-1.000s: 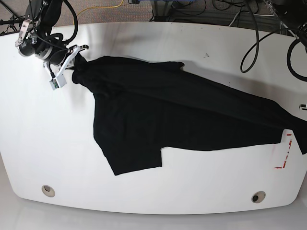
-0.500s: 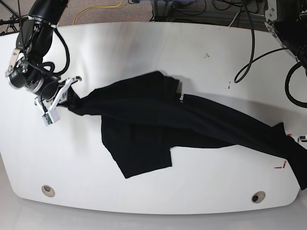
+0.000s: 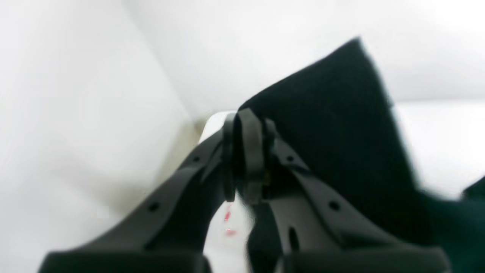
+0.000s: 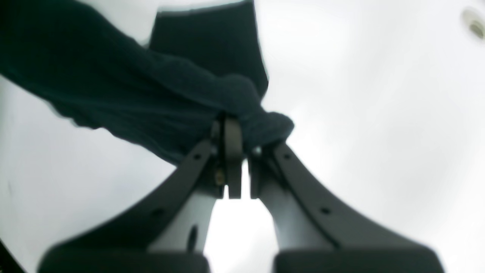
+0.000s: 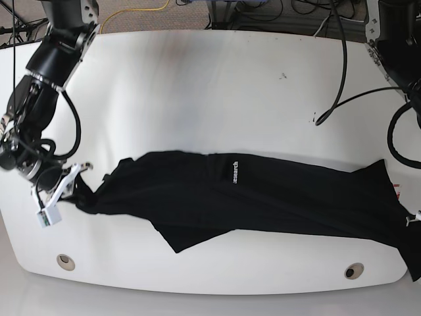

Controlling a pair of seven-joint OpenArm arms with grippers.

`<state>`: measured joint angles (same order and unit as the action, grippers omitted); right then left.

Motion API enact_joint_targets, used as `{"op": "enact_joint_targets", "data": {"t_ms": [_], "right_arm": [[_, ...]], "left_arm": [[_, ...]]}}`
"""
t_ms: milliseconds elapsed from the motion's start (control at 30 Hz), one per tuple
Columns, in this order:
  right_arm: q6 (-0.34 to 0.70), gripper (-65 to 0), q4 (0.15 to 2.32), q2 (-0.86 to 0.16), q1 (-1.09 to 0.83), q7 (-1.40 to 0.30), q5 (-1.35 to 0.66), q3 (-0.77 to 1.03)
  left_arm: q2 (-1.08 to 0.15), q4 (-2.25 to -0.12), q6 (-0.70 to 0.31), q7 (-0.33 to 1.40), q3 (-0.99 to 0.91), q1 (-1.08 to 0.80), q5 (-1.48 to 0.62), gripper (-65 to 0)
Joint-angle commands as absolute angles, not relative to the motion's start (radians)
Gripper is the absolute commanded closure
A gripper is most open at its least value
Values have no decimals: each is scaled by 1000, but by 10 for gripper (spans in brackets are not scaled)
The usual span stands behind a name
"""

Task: Fold the T-shirt properly
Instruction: 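Lift the shirt with both grippers and pull it toward the table edge, then swing the shirt over and lay it flat with both grippers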

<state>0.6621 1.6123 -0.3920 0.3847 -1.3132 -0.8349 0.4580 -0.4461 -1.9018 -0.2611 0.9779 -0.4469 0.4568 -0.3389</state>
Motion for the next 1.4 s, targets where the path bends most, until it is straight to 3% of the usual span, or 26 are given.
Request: {"op": "enact_joint_targets", "data": {"t_ms": [0,267,833,1067,1367], "right_arm": [[668,0,1577,-444,498,-1283,-860,438],[668,0,1379,-473,811,-1256,-855,291],[668,0,1227,-581,1345,-1259,-862,22],[670,0,1227,-636,1362,-1297,-863,5],[670,0,1283,-688,1152,-1302,-866,10]], "left_arm": [[-443,-1919,-220,935,-449,495,-357,0],[-414,-1873,-202,914,-443,621,-357,0],[-463,-1765,-216,908,-341,1047,-364,0],[-456,-1768,-228,908,-328,1055,-364,0],[-455,-1770,-269,908,-343,822,-367,0]]}}
